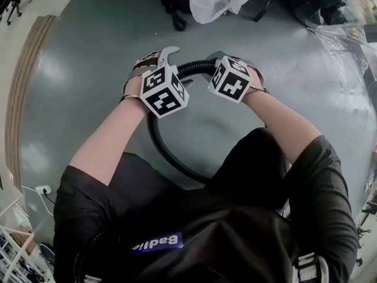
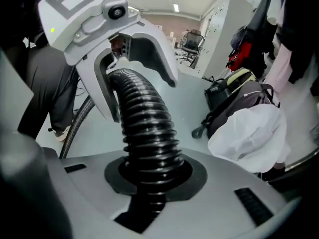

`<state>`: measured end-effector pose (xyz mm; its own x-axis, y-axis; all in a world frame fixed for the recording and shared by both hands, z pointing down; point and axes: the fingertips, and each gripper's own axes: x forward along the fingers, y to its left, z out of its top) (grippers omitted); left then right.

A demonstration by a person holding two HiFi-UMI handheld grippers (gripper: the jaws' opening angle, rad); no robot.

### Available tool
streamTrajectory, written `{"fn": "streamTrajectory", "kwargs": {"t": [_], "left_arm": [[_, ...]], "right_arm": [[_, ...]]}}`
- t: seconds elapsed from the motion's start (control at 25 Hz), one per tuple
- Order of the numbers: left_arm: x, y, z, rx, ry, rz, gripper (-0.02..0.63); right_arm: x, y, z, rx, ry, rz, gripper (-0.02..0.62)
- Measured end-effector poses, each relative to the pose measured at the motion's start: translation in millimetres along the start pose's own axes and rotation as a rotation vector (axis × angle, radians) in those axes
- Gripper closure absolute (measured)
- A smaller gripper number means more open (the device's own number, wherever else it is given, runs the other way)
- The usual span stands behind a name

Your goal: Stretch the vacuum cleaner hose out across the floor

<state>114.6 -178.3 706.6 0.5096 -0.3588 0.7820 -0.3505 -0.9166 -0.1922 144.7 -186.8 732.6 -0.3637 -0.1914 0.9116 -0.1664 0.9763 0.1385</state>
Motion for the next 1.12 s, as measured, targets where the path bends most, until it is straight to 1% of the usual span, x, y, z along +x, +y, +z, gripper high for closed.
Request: {"fn": "streamTrajectory", "kwargs": {"t": [0.08, 0.16, 0.24, 0.28, 0.4, 0.44, 0.48, 0.56, 0.64, 0.68, 0.76, 0.8, 0.84, 0.88, 0.92, 1.04, 1.08, 1.12], "left_arm": [[-17, 6, -17, -0.044, -0.01, -0.013, 0.192], [-33, 9, -35, -0.099, -0.009, -0.036, 0.192], [-39, 7, -58, -0.154, 0.008, -0.078, 0.192], [-38, 2, -71, -0.187, 0.016, -0.111, 0.19], [-27, -20, -98, -0.34, 0.007, -0.233, 0.19], [-20, -25, -103, -0.381, -0.001, -0.251, 0.19], [-12, -26, -108, -0.404, -0.003, -0.249, 0.184], [1, -22, -120, -0.425, 0.005, -0.212, 0.184], [8, -15, -129, -0.476, -0.01, -0.185, 0.184], [10, -13, -131, -0.518, -0.036, -0.192, 0.184], [15, -14, -130, -0.593, -0.1, -0.246, 0.184], [17, -17, -129, -0.608, -0.125, -0.288, 0.187], [18, -22, -128, -0.601, -0.143, -0.335, 0.217], [17, -28, -128, -0.582, -0.154, -0.377, 0.365], [15, -31, -128, -0.559, -0.157, -0.404, 0.416], [1, -30, -137, -0.494, -0.117, -0.425, 0.428], [-5, -29, -140, -0.461, -0.089, -0.418, 0.431], [-11, -27, -144, -0.416, -0.057, -0.406, 0.433]], "right_arm": [[2, -3, 8, 0.007, 0.03, -0.016, 0.517], [3, -10, 7, 0.033, 0.063, -0.035, 0.515], [2, -24, 0, 0.112, 0.092, -0.062, 0.515], [2, -33, -3, 0.163, 0.097, -0.076, 0.515], [-3, -62, -2, 0.302, 0.076, -0.125, 0.515], [-6, -71, 1, 0.344, 0.064, -0.141, 0.515], [-9, -78, 4, 0.38, 0.05, -0.155, 0.515], [-17, -88, 12, 0.44, 0.015, -0.169, 0.515], [-25, -90, 24, 0.491, -0.03, -0.16, 0.515], [-29, -90, 31, 0.508, -0.05, -0.149, 0.514], [-34, -84, 40, 0.527, -0.079, -0.126, 0.512], [-35, -80, 42, 0.528, -0.084, -0.115, 0.511], [-34, -75, 41, 0.52, -0.08, -0.105, 0.508], [-32, -70, 38, 0.503, -0.065, -0.098, 0.505], [-28, -66, 33, 0.479, -0.043, -0.098, 0.503], [-22, -61, 8, 0.374, 0.051, -0.138, 0.501], [-20, -60, -1, 0.33, 0.093, -0.153, 0.495], [-17, -58, -8, 0.283, 0.137, -0.166, 0.472]]}}
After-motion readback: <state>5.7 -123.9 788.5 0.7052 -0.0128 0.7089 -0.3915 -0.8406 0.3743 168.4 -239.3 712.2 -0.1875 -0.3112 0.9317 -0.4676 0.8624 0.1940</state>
